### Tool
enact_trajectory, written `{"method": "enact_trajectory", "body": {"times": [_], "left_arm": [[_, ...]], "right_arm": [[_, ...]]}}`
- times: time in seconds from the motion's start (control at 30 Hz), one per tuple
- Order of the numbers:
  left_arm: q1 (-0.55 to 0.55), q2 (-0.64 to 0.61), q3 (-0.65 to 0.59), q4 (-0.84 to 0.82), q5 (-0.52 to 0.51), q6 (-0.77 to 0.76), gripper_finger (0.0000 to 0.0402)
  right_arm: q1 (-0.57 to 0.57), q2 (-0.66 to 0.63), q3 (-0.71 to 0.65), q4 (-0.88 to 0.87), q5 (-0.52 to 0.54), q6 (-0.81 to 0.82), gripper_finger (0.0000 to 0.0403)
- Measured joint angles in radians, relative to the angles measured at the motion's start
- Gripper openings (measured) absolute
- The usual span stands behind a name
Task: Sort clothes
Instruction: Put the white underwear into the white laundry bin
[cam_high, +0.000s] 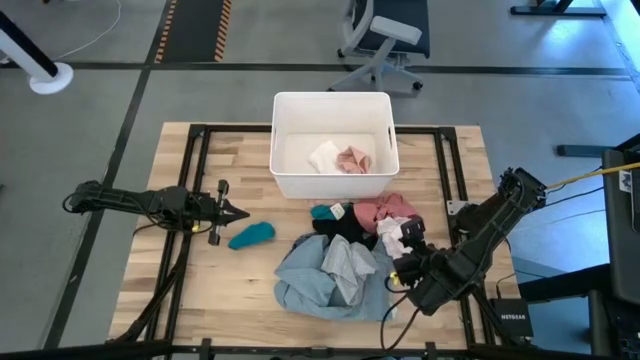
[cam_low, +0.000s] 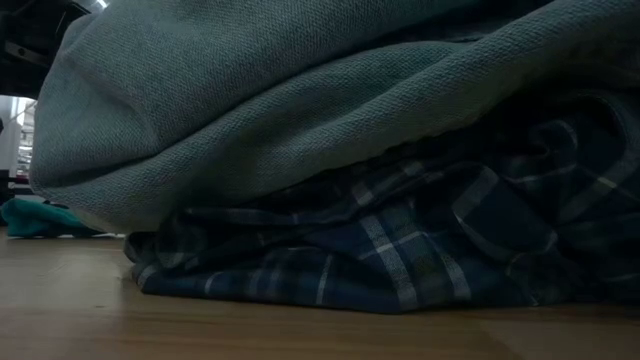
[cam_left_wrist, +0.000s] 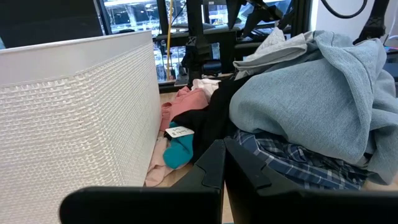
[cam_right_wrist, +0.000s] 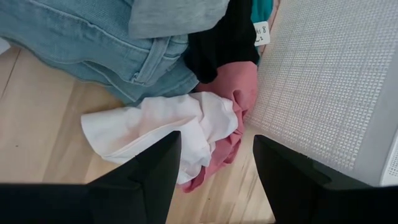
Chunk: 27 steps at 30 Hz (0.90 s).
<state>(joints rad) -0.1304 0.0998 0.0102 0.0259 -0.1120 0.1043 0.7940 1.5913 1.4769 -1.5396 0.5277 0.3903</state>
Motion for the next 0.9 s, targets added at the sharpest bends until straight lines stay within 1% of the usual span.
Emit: {"method": "enact_trajectory", "body": {"times": [0.53,0.6,0.9], "left_arm": [[0.0,0.0,0.0,0.0,0.0,0.0,0.0001],[0.0,0.0,0.0,0.0,0.0,0.0,0.0001],[0.0,0.0,0.0,0.0,0.0,0.0,0.0001]], "right_arm": [[-0.002,0.0,-0.003,0.008,0.019,-0.001,0.0221],[-0.002,-0.001,-0.03,0.034,0.015,-0.001,0.0221],[-0.002,0.0,-0.209,0.099,-0.073,-0.002,0.0221]]}}
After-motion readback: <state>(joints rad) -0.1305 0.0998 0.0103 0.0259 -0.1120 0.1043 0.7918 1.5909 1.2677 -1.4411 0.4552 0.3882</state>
